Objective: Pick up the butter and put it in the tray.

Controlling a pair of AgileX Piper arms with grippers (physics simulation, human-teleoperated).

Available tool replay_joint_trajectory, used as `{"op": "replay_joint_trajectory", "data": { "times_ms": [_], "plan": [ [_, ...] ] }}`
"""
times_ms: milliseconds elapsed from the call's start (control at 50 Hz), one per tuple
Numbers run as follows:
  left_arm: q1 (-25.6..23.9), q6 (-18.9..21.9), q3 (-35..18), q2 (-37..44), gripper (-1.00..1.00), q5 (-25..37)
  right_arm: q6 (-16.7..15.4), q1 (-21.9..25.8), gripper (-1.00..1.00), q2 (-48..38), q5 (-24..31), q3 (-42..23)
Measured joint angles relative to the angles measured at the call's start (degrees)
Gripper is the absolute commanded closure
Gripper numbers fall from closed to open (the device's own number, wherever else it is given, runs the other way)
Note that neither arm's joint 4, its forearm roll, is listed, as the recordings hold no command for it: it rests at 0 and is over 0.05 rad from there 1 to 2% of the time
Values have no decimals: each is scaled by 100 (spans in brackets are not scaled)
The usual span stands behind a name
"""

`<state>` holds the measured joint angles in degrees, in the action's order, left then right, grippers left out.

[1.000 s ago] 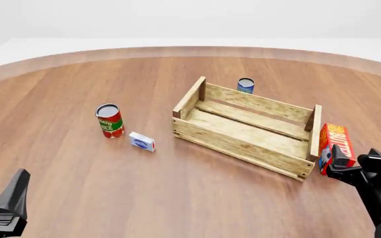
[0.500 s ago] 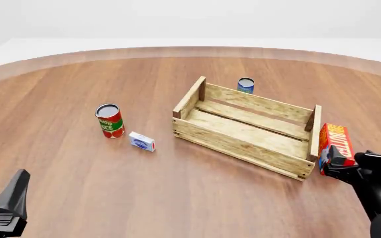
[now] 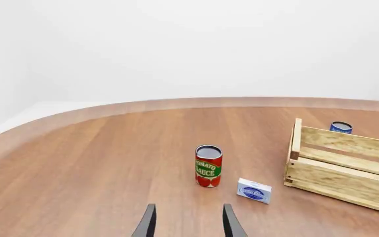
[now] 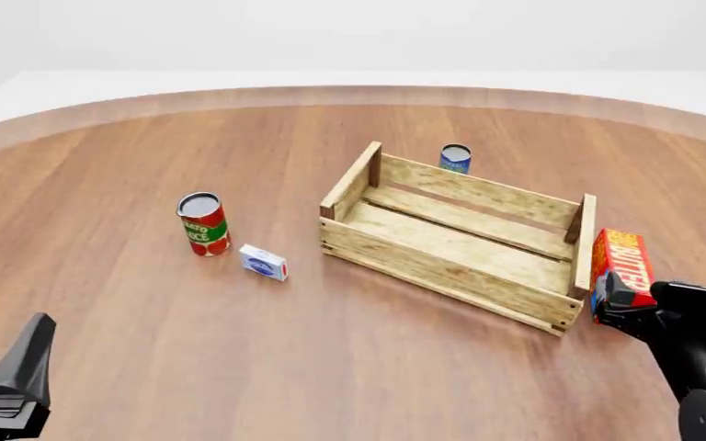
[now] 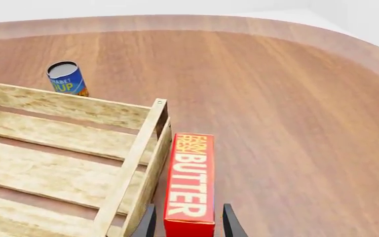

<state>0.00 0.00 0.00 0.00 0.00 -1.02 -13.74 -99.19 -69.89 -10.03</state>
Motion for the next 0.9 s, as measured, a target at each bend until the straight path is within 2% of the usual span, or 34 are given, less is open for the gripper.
{"op": "replay_joint_trajectory", "data": {
  "times_ms": [900],
  "plan": [
    [0, 0, 0, 0, -100, 0, 163, -8, -100, -728, 0, -341]
  ]
}}
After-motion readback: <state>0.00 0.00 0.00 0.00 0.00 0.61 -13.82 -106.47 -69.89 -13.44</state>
